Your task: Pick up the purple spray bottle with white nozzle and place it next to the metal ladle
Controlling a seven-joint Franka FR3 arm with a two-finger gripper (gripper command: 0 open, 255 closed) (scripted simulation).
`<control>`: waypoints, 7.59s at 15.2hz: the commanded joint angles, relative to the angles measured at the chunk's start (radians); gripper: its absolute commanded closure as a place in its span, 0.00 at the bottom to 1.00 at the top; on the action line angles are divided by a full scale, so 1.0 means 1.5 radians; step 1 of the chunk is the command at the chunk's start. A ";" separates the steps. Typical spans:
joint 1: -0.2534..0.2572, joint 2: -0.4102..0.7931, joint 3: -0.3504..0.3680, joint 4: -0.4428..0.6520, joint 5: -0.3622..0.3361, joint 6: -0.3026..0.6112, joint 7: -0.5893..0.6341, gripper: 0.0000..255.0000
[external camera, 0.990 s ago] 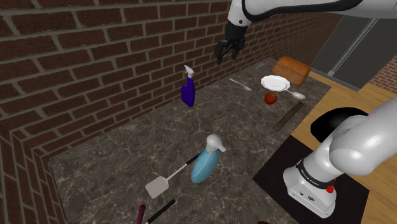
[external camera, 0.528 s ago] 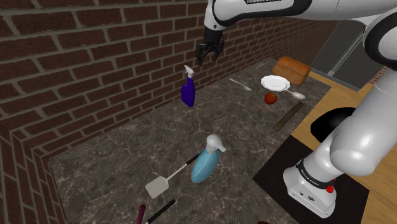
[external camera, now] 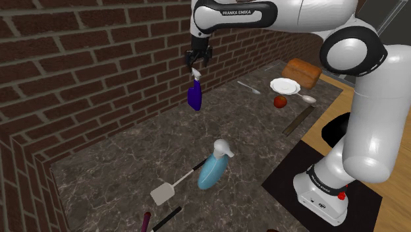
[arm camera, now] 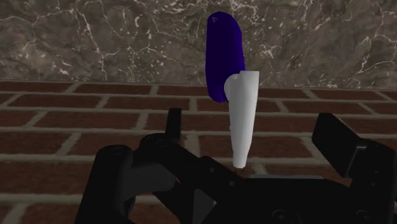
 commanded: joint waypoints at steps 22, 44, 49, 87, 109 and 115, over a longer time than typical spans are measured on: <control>0.000 0.018 -0.001 -0.039 -0.002 0.057 0.002 1.00; 0.006 0.026 0.000 0.153 -0.001 -0.127 -0.003 1.00; -0.031 -0.053 -0.008 0.070 0.010 -0.122 -0.045 1.00; -0.364 -0.175 -0.229 0.222 0.081 -0.395 -0.579 1.00; -0.350 -0.289 -0.225 -0.125 0.051 -0.160 -0.578 1.00; -0.349 -0.302 -0.224 -0.195 0.048 -0.102 -0.576 1.00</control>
